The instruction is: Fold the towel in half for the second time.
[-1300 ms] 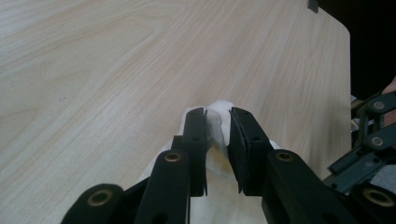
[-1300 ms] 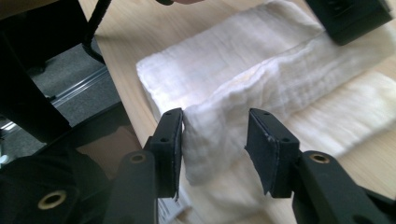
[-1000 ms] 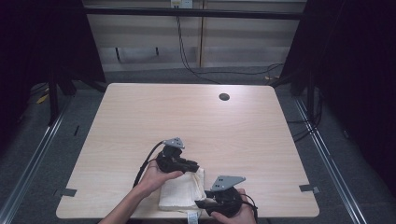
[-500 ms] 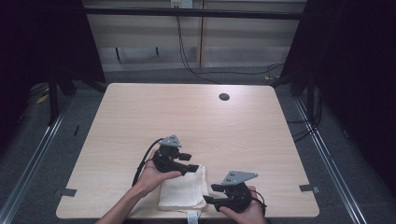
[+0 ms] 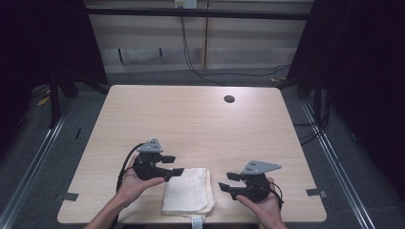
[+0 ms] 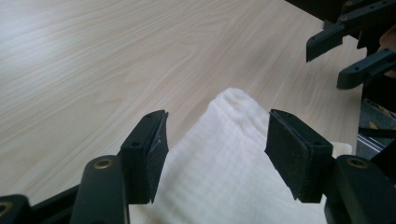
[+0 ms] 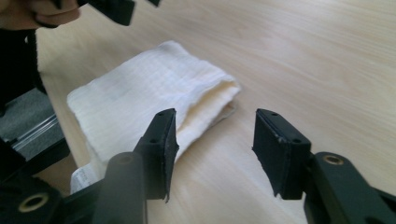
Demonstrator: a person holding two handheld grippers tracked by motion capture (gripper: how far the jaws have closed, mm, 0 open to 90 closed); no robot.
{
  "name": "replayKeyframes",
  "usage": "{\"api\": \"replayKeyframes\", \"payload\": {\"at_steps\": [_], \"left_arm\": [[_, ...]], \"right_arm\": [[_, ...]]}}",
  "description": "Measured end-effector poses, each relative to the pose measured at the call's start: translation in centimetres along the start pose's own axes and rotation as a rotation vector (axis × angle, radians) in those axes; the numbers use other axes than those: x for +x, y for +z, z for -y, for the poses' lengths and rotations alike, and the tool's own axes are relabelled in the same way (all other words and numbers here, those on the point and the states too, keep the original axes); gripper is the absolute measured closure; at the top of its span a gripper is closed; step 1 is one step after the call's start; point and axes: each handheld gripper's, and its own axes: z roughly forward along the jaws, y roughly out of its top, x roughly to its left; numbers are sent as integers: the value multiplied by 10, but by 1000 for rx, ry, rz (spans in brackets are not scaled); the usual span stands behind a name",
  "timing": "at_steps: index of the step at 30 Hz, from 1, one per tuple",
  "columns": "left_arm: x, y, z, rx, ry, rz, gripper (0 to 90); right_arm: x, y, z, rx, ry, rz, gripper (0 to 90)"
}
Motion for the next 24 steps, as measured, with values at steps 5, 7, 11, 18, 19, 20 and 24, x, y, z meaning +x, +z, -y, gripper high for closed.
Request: {"api": "replayKeyframes", "payload": {"at_steps": [5,7,11,18,19,20,24], "left_arm": [[0,-15,9,-2,-1,-21,368],[-1,-21,13,5,5,-28,366],[0,-31,22,21,-7,-58,391],[4,-48,41,28,-35,-89,362],[4,-51,44,23,-39,-93,361],[4,-53,45,19,-44,-99,361],[4,-63,51,0,-77,-122,344]], "right_arm": [[-7,-7,3,-21,9,11,462],[-9,-11,3,-21,11,21,456],[-16,-21,6,-26,22,36,427],[-30,-35,15,-58,63,79,418],[-32,-37,15,-68,78,81,418],[-33,-39,16,-78,86,82,417],[-38,-47,17,-106,94,106,414]]}}
